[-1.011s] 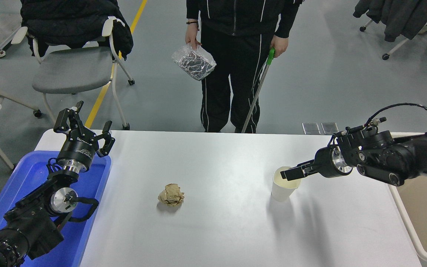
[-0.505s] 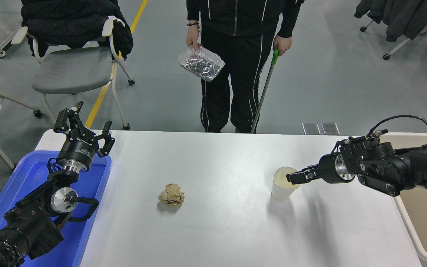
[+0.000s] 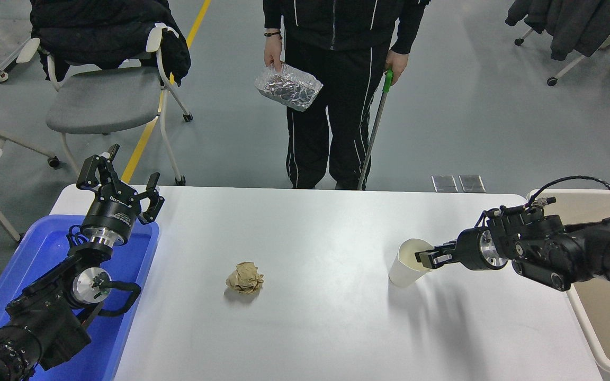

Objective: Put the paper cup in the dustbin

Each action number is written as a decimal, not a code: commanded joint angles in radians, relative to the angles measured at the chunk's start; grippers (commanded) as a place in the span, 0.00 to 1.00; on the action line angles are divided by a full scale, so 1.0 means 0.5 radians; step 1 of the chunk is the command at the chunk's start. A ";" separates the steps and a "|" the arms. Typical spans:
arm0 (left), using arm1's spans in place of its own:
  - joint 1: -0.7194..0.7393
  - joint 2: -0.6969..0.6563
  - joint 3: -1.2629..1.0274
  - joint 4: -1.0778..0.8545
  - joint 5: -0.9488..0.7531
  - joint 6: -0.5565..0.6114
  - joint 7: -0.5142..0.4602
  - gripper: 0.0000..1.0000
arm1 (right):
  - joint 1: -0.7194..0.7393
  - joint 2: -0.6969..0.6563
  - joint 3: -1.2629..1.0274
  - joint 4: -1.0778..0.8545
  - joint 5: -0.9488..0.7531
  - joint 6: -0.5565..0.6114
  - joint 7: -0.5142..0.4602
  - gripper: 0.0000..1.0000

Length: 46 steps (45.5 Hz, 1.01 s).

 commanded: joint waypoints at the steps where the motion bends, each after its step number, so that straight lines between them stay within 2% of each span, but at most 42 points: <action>1: 0.000 0.000 0.000 0.000 0.000 0.000 0.001 1.00 | -0.010 -0.016 -0.001 0.003 0.047 -0.003 0.001 0.00; 16: 0.000 0.000 0.000 0.000 0.000 0.000 0.001 1.00 | 0.018 -0.068 0.078 0.018 0.341 0.009 0.026 0.00; 25: 0.000 0.000 0.000 0.000 0.000 0.000 0.001 1.00 | 0.046 -0.185 0.320 0.018 0.436 0.028 0.167 0.00; 35: 0.000 0.000 0.000 0.000 0.000 0.000 0.001 1.00 | 0.040 -0.412 0.925 -0.006 0.718 0.435 0.210 0.00; 46: 0.000 0.000 0.000 0.000 0.000 0.000 -0.002 1.00 | 0.040 -0.633 1.109 -0.016 0.804 0.558 0.210 0.00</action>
